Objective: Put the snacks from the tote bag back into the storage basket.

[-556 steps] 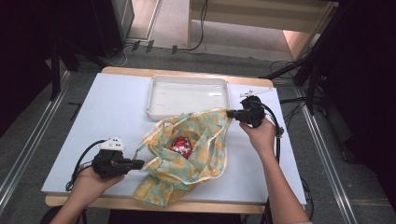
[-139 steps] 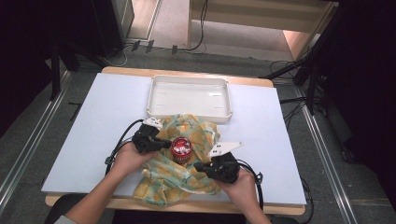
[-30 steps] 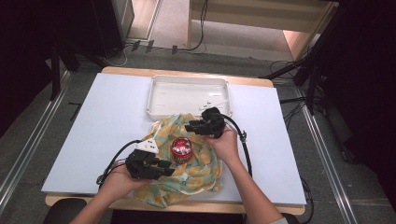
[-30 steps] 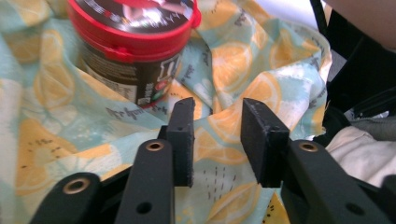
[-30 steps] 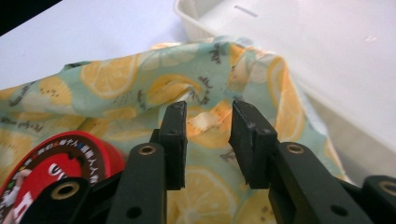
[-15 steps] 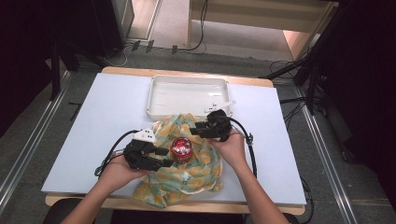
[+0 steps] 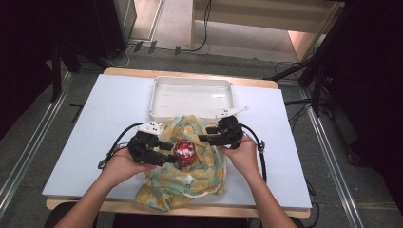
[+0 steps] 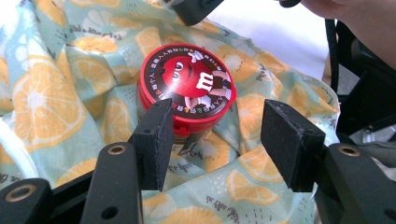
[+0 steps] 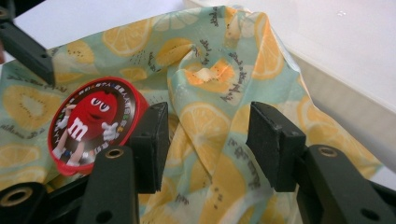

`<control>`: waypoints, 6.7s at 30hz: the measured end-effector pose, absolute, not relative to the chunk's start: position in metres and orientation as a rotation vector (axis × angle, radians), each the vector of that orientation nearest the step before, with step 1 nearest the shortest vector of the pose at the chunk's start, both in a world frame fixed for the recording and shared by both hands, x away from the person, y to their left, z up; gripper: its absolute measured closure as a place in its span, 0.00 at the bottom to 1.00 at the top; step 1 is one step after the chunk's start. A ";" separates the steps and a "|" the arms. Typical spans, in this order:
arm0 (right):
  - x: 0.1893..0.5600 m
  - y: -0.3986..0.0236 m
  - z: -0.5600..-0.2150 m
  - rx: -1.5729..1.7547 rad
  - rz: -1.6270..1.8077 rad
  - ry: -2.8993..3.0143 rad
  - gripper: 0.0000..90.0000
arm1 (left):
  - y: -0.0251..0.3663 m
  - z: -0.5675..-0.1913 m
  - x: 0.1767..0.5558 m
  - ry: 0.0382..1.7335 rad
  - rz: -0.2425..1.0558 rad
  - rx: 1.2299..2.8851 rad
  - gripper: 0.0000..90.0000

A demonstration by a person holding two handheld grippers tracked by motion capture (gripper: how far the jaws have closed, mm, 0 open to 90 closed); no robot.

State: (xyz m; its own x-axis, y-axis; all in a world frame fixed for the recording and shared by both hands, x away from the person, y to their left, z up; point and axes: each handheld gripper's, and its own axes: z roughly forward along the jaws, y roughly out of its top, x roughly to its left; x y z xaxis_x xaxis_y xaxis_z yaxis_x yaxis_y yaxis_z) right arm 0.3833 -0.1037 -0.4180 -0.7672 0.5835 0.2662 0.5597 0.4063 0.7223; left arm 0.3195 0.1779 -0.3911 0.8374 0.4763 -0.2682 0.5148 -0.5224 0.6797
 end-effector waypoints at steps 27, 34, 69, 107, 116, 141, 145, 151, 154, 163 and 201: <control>0.358 -0.138 -0.417 1.104 1.341 2.553 0.54 | 0.162 -0.400 0.350 0.616 -0.004 2.234 0.31; 0.354 -0.143 -0.419 1.121 1.324 2.544 0.53 | 0.155 -0.407 0.351 0.589 -0.024 2.257 0.33; 0.352 -0.155 -0.446 1.222 1.326 2.502 0.54 | 0.139 -0.462 0.349 0.551 0.049 2.295 0.23; 0.353 -0.141 -0.458 1.188 1.290 2.544 0.55 | 0.143 -0.422 0.337 0.583 0.065 2.260 0.28; 0.352 -0.140 -0.458 1.179 1.284 2.544 0.55 | 0.154 -0.405 0.337 0.627 0.059 2.235 0.28; 0.336 -0.147 -0.447 1.129 1.310 2.500 0.56 | 0.181 -0.380 0.340 0.726 0.099 2.207 0.28; 0.333 -0.149 -0.446 1.126 1.316 2.497 0.56 | 0.187 -0.376 0.340 0.748 0.120 2.214 0.28; 0.332 -0.151 -0.448 1.135 1.317 2.499 0.56 | 0.197 -0.371 0.340 0.773 0.143 2.208 0.28; 0.332 -0.152 -0.449 1.136 1.318 2.504 0.56 | 0.200 -0.370 0.341 0.786 0.145 2.206 0.28; 0.333 -0.151 -0.450 1.141 1.319 2.509 0.56 | 0.215 -0.368 0.343 0.833 0.160 2.179 0.28; 0.337 -0.139 -0.455 1.108 1.308 2.541 0.57 | 0.223 -0.362 0.407 0.928 0.232 2.182 0.28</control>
State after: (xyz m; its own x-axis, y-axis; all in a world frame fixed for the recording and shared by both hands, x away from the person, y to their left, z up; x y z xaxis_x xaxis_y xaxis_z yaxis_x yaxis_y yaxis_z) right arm 0.3368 -0.1389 -0.4549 -0.7361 0.6310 0.2448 0.5660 0.3755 0.7339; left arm 0.4069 0.2228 -0.3623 0.7220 0.6824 -0.1143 0.5485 -0.4639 0.6956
